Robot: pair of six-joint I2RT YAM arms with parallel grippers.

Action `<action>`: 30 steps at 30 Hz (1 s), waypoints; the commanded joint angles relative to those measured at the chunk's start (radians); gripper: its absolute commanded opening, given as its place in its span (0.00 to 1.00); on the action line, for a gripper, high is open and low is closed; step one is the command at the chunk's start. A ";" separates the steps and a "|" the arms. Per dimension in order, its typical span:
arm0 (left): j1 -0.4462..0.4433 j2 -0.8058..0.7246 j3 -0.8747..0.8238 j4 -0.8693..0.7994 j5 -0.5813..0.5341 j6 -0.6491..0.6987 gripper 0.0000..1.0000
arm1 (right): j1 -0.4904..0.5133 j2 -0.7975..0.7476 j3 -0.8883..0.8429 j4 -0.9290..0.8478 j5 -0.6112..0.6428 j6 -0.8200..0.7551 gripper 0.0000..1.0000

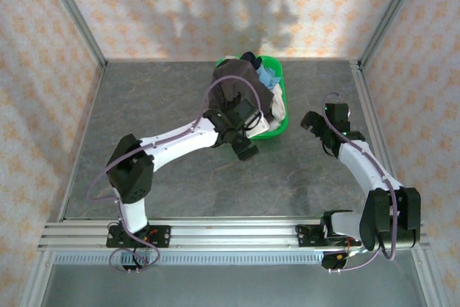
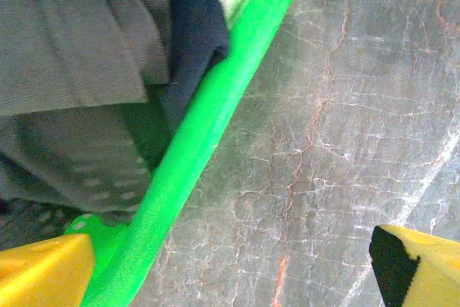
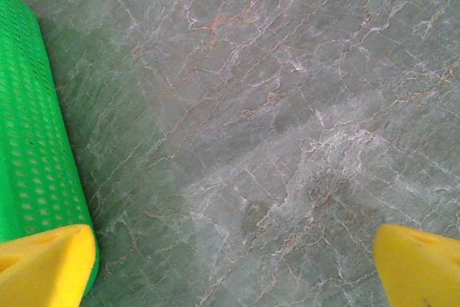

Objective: Fold and stack the t-shirts

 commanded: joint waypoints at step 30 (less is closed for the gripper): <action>0.155 0.010 -0.044 -0.092 -0.365 -0.188 0.07 | -0.012 -0.019 -0.056 0.035 0.010 -0.014 0.99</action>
